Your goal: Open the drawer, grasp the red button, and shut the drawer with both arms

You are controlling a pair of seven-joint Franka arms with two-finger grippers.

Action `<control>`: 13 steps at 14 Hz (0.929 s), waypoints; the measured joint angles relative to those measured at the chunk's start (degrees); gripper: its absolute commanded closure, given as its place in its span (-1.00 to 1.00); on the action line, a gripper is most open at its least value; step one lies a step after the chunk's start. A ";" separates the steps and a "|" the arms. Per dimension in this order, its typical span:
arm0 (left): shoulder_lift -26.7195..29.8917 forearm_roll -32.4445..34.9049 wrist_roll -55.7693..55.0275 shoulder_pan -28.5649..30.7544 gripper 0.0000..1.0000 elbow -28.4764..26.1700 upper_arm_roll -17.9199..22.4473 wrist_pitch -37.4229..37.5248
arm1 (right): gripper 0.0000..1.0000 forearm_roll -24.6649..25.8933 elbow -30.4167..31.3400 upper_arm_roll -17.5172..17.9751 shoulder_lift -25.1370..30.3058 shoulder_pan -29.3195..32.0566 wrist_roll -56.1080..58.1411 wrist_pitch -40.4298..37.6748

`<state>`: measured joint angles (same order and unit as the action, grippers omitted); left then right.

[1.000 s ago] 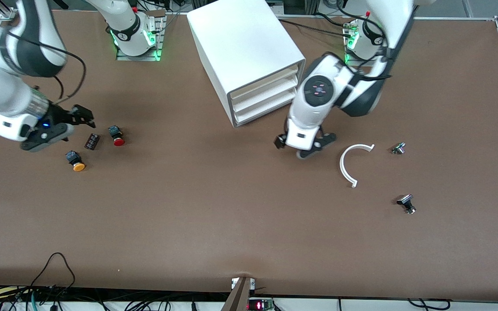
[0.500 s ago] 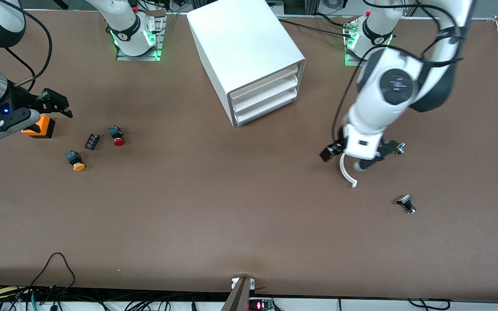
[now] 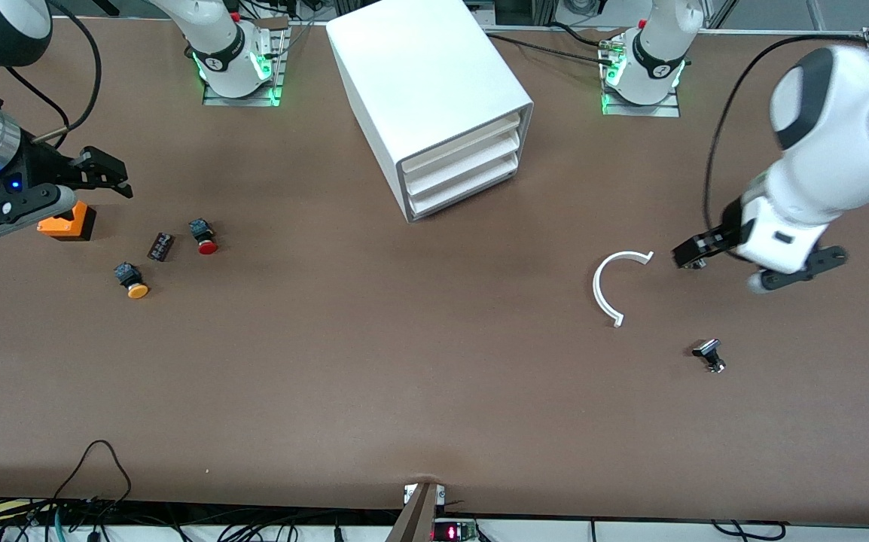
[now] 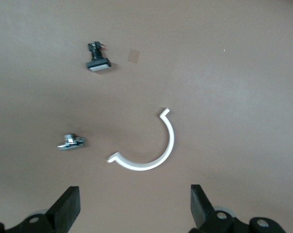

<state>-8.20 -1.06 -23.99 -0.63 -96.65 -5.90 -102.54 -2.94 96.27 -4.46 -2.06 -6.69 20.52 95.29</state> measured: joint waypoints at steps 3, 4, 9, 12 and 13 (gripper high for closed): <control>1.35 0.00 8.40 1.29 -1.00 3.44 0.00 5.49 | -0.99 0.06 -1.27 -0.09 0.00 -0.02 -0.03 -0.34; 2.12 0.00 11.23 1.38 -1.00 3.86 -0.02 7.11 | -0.99 0.12 -1.56 -0.17 0.00 -0.01 -0.04 -0.42; 5.53 -0.01 20.58 2.14 -1.00 5.42 -0.02 14.64 | -0.99 0.58 -3.33 -0.83 -0.46 0.22 -0.07 -0.59; 5.68 -0.01 21.20 2.22 -1.00 6.53 -0.02 15.55 | -0.99 2.36 -3.42 -0.69 -0.61 0.16 -0.09 -1.02; 5.66 -0.01 21.31 2.22 -1.00 6.53 -0.02 15.60 | -0.99 2.94 -3.42 -0.51 -0.65 0.11 -0.16 -1.02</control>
<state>-2.54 -1.07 -2.68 1.59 -90.11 -5.92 -86.94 0.00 92.85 -4.97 -2.72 -6.58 20.36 94.27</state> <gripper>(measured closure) 0.000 0.000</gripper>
